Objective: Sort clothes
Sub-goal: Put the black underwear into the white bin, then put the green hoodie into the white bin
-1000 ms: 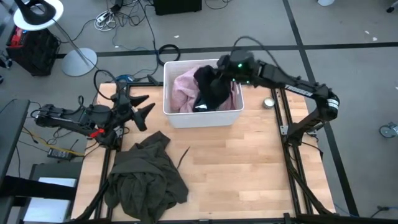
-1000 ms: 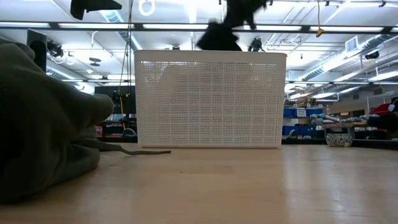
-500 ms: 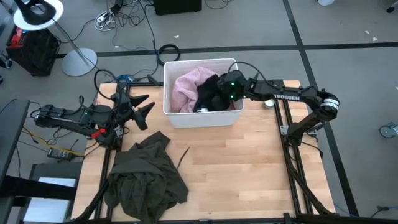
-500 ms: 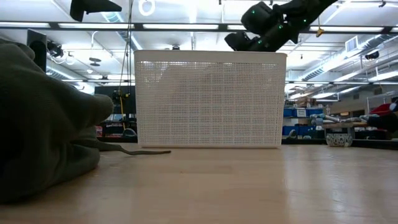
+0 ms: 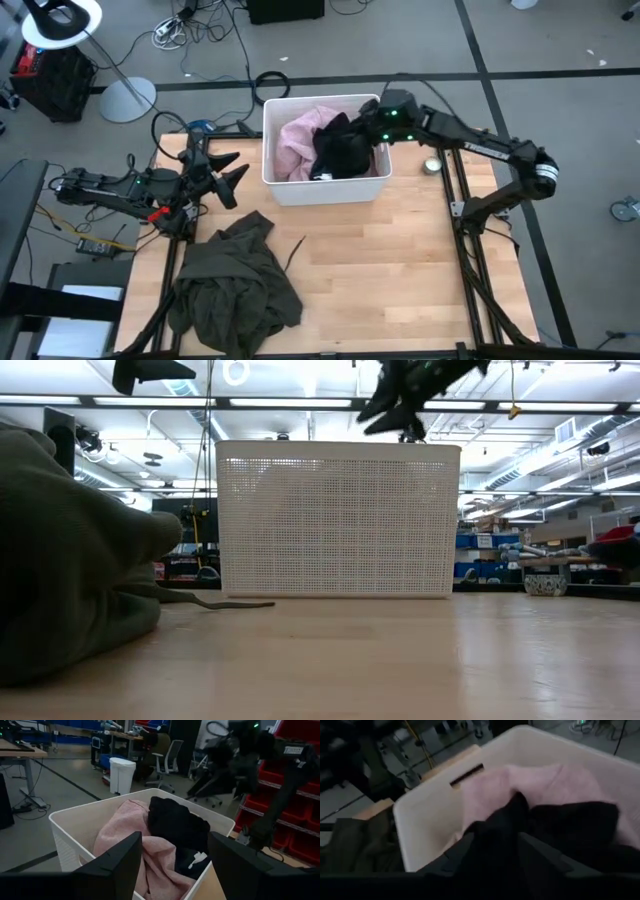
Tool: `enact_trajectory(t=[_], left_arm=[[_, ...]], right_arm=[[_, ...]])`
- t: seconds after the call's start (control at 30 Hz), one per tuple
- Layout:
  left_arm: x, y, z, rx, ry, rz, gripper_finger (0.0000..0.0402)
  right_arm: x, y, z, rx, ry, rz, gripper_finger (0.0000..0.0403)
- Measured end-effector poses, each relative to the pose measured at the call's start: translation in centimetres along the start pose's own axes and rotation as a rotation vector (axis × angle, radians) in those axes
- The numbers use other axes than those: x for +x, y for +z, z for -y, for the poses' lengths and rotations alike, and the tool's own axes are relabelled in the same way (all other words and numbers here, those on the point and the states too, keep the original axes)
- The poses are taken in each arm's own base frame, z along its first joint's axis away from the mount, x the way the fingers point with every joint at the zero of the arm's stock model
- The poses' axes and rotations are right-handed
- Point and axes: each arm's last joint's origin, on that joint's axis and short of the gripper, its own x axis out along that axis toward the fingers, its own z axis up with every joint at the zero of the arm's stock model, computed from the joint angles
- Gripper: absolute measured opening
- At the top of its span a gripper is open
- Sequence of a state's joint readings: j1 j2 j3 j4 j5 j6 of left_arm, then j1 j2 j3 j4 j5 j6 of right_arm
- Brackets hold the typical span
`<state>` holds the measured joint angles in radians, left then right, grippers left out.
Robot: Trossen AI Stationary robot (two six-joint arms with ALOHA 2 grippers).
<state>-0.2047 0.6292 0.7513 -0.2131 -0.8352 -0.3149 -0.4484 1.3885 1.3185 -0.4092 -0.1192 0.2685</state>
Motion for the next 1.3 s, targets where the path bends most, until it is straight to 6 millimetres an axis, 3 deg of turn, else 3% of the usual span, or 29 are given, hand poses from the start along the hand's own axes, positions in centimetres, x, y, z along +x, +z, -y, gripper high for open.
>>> enact_trajectory(t=[0.23,0.43,0.57,0.9,1.13,1.3], left_arm=[[0.0,0.0,0.1,0.004,-0.044,-0.015,0.0226],[-0.2,-0.1,0.3,0.015,-0.16,-0.048,0.0199],[-0.9,0.8,0.1,0.044,-0.206,-0.126,0.0172],[-3.1,4.3,-0.5,0.045,-0.371,-0.267,0.0017],[-4.3,3.4,-0.1,0.014,-0.479,-0.43,0.0003],[-4.6,2.4,1.1,0.027,-0.534,-0.533,0.0001]], right_arm=[[-5.2,1.2,-1.2,0.03,0.038,0.077,0.0189],[-8.4,0.7,-3.3,0.106,0.184,0.064,0.0182],[-9.6,-0.3,-5.2,0.103,0.245,0.017,0.0166],[-9.6,-2.7,-9.6,0.114,0.176,-0.025,0.0132],[-7.9,-5.7,-14.1,0.089,0.134,-0.084,0.0116],[-7.0,-7.5,-16.1,0.119,0.089,-0.102,0.0107]])
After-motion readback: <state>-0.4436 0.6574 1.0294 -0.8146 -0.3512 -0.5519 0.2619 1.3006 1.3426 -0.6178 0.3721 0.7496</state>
